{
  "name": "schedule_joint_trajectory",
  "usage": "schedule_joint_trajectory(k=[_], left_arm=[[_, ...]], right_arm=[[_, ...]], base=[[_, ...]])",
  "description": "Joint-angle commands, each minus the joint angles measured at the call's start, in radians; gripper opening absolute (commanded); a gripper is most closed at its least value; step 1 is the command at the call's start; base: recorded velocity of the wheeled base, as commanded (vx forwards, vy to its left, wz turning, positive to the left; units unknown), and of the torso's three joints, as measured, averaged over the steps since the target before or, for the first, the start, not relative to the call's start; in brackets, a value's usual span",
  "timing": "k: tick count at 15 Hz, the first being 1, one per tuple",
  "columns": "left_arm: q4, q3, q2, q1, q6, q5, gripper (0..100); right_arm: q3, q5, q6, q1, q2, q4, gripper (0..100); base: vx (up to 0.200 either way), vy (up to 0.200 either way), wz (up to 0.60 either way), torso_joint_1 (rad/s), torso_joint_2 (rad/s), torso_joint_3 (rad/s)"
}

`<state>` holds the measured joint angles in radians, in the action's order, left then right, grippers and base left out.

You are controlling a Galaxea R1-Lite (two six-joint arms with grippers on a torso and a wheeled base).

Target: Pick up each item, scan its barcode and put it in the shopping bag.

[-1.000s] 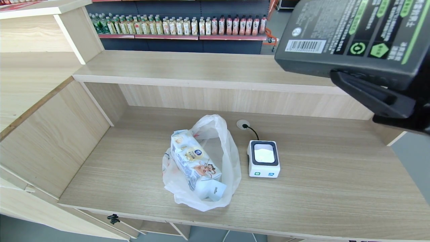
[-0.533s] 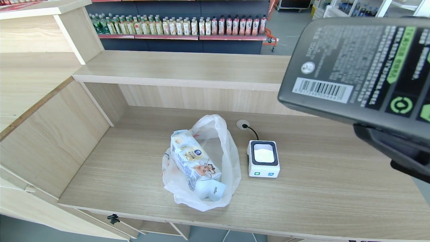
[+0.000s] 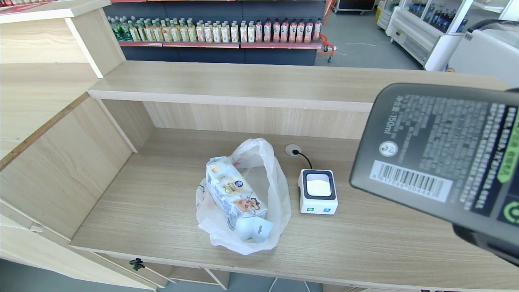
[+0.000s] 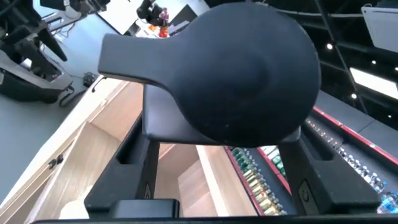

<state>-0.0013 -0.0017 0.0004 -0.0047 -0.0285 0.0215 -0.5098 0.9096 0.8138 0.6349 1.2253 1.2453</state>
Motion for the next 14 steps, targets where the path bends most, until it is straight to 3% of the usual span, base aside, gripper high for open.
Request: schedule_joint_trajectory(k=[1, 3, 4, 7, 8, 9, 12, 14], left_arm=[[0.000, 0.000, 0.000, -0.001, -0.001, 0.000, 100], [0.000, 0.000, 0.000, -0.001, -0.001, 0.000, 100], [0.000, 0.000, 0.000, 0.000, -0.001, 0.000, 100], [0.000, 0.000, 0.000, 0.000, -0.001, 0.000, 100], [0.000, 0.000, 0.000, 0.000, -0.001, 0.000, 100], [0.000, 0.000, 0.000, 0.000, -0.001, 0.000, 100], [0.000, 0.000, 0.000, 0.000, -0.001, 0.000, 100], [0.000, 0.000, 0.000, 0.000, -0.001, 0.000, 100]], right_arm=[[-0.001, -0.001, -0.005, 0.002, -0.007, -0.003, 0], [-0.039, -0.041, -0.059, 0.002, 0.000, -0.049, 0], [-0.055, -0.113, -0.127, 0.002, 0.000, -0.103, 0], [-0.139, -0.431, -0.429, 0.028, -0.004, -0.322, 0], [-0.159, -0.492, -0.476, 0.037, -0.009, -0.377, 0], [-0.191, -0.646, -0.587, 0.062, -0.026, -0.523, 0], [-0.145, -0.813, -0.774, 0.069, -0.041, -0.619, 0], [-0.095, -0.851, -0.851, 0.060, -0.033, -0.621, 0]], base=[[0.000, 0.000, 0.00, 0.000, 0.00, 0.000], [0.000, 0.000, 0.00, 0.000, 0.00, 0.000], [0.000, 0.000, 0.00, 0.000, 0.00, 0.000], [0.000, 0.000, 0.00, 0.000, 0.00, 0.000], [0.000, 0.000, 0.00, 0.000, 0.00, 0.000], [0.000, 0.000, 0.00, 0.000, 0.00, 0.000], [0.000, 0.000, 0.00, 0.000, 0.00, 0.000], [0.000, 0.000, 0.00, 0.000, 0.00, 0.000]])
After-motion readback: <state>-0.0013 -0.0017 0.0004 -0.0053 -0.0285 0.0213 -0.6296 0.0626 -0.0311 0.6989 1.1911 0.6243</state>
